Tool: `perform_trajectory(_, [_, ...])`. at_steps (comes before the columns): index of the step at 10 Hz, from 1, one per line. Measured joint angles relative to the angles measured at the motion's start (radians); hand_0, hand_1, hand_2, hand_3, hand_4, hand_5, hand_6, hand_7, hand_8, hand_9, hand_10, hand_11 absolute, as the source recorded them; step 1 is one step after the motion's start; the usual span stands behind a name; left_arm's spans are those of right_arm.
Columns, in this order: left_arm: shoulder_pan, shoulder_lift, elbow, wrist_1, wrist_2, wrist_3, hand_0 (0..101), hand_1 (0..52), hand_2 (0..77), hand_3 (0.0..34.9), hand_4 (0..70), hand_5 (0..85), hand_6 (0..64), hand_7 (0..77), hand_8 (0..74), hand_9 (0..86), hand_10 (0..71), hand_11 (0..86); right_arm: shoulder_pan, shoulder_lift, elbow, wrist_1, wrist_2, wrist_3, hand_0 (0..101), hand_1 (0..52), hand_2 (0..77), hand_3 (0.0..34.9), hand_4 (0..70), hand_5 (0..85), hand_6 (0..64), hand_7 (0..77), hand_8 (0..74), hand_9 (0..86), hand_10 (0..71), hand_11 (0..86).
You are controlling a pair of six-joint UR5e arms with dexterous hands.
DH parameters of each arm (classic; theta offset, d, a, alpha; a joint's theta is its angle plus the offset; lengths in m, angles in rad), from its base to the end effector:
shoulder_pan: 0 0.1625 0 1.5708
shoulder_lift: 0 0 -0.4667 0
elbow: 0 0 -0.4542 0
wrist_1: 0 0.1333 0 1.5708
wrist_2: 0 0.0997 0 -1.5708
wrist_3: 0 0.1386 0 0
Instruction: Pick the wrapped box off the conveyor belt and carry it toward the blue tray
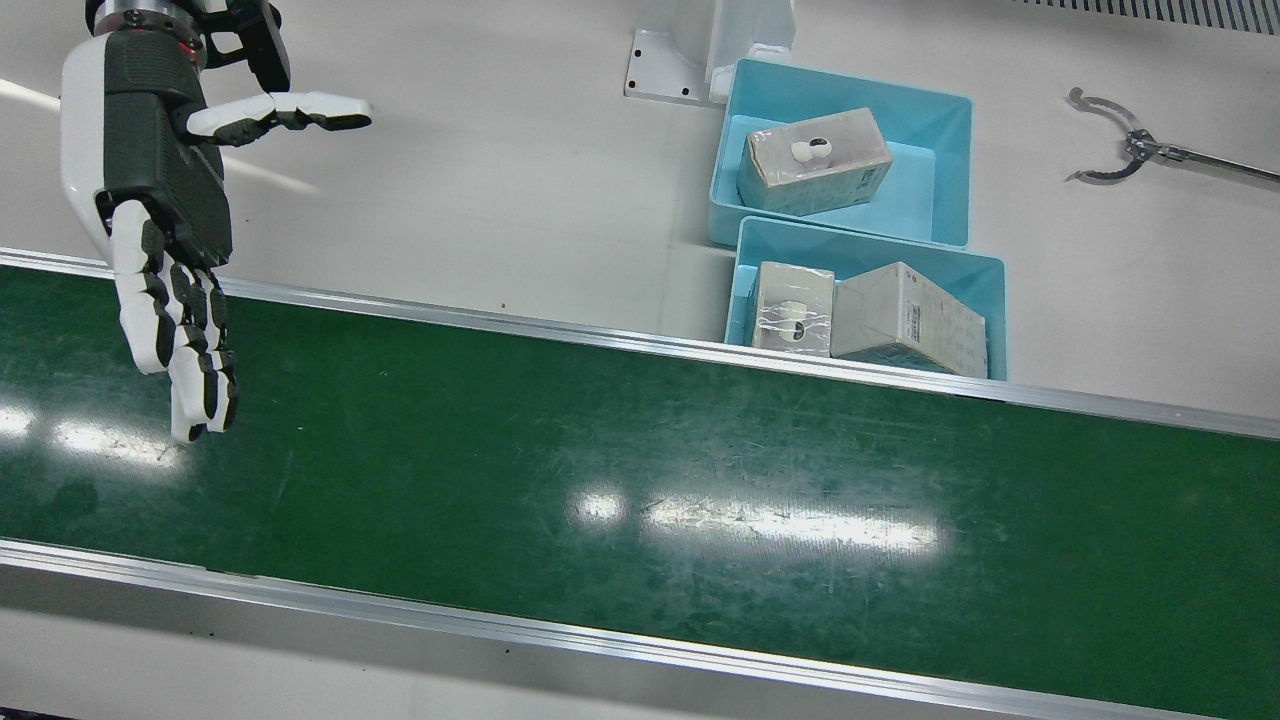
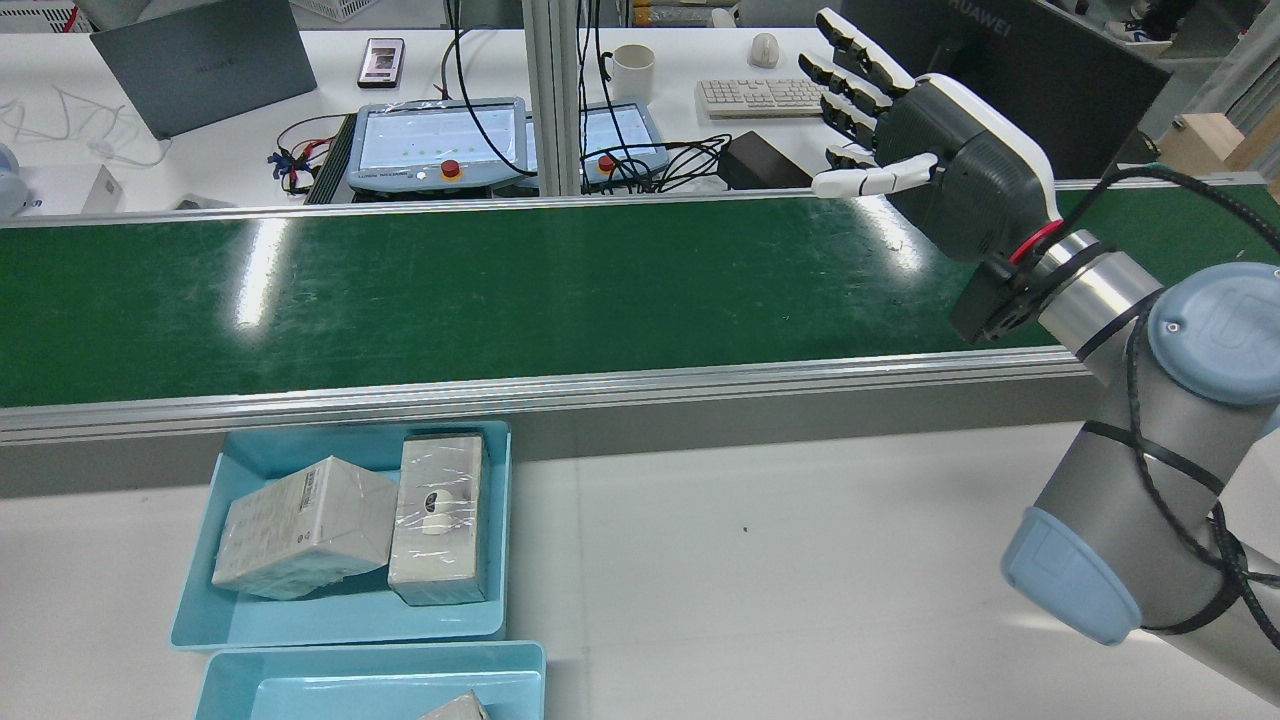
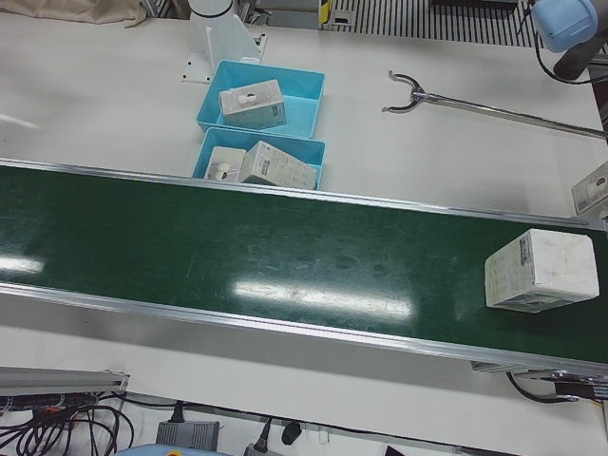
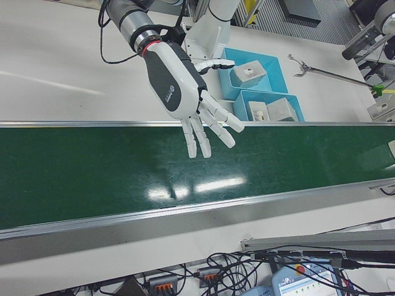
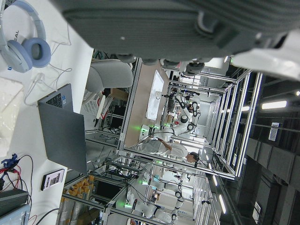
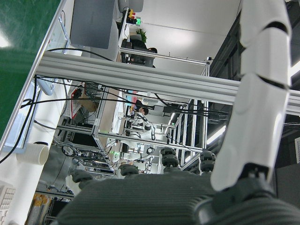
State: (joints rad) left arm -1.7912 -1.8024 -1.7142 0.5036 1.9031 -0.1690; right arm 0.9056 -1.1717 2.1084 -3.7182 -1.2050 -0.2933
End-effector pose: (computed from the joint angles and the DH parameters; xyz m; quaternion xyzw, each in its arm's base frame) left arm -0.2274 -0.6120 0.5661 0.1074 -0.6541 0.7479 0.0362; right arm -0.2306 -0.5902 0.2743 -0.0478 -0.8138 0.5655 0.1253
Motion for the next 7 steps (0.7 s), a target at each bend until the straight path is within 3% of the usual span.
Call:
perform_trajectory(2, [0.000,0.000,0.000,0.000,0.000,0.000,0,0.0,0.5,0.0,0.0,1.1,0.0,0.0,0.0,0.0,0.0,0.0,0.030,0.002,-0.036,0.001,-0.013,0.001,45,10.9,14.2,30.2,0.0,6.5,0.0,2.2,1.1,1.6,0.0,1.6])
perform_trajectory(4, [0.000,0.000,0.000,0.000,0.000,0.000,0,0.0,0.5,0.0,0.0,1.1,0.0,0.0,0.0,0.0,0.5,0.0,0.041,0.008,-0.062,0.005,-0.016,0.003,45,12.5,13.6,30.1,0.0,6.5,0.0,0.5,1.6,1.1,0.0,1.6])
perform_trajectory(7, [0.000,0.000,0.000,0.000,0.000,0.000,0,0.0,0.5,0.0,0.0,1.1,0.0,0.0,0.0,0.0,0.0,0.0,0.050,0.009,-0.070,0.006,-0.016,0.012,45,12.5,14.2,30.1,0.0,6.5,0.0,0.5,1.6,1.1,0.0,1.6])
